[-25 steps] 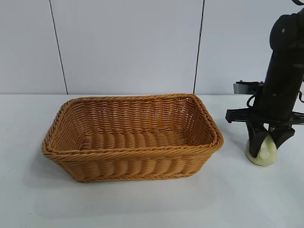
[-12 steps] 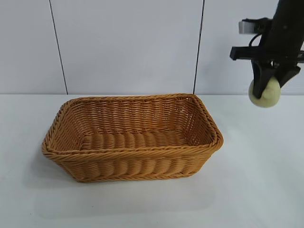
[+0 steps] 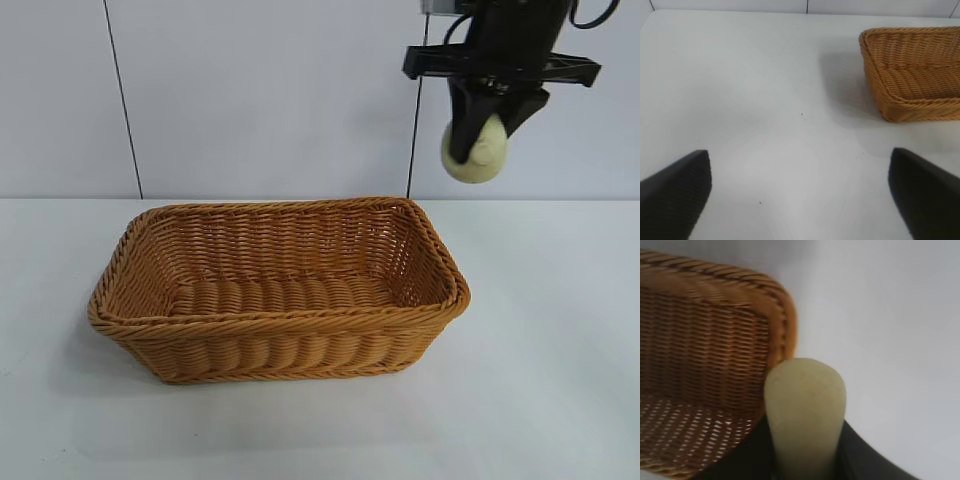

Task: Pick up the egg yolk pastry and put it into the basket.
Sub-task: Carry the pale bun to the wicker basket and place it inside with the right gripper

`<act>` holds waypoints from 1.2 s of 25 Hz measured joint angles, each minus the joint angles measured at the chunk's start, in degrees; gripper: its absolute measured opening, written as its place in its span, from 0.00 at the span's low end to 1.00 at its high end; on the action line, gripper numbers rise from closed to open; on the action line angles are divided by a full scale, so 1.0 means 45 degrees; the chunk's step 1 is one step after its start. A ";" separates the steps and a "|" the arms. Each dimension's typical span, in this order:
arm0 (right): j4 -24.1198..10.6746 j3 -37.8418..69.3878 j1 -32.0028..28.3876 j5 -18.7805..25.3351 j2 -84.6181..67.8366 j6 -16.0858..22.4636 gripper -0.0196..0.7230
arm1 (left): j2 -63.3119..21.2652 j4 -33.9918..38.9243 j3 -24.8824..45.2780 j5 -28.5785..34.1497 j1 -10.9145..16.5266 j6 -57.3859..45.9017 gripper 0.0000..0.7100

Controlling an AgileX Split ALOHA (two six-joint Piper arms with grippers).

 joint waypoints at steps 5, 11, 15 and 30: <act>0.0098 0.0000 0.1877 -0.0013 0.0000 0.0011 0.27 | -0.0004 -0.0024 0.0000 0.0000 0.0000 0.0000 0.98; 0.0154 0.0000 0.3163 -0.0717 0.0045 0.0209 0.27 | -0.0004 -0.0024 0.0000 0.0000 0.0000 0.0000 0.98; 0.0142 0.0000 0.3265 -0.1378 0.0548 0.0504 0.27 | -0.0004 -0.0024 0.0000 0.0000 0.0000 0.0000 0.98; 0.0774 0.0000 0.3265 -0.2695 0.3419 0.0723 0.43 | -0.0004 -0.0024 0.0000 0.0000 0.0000 0.0000 0.98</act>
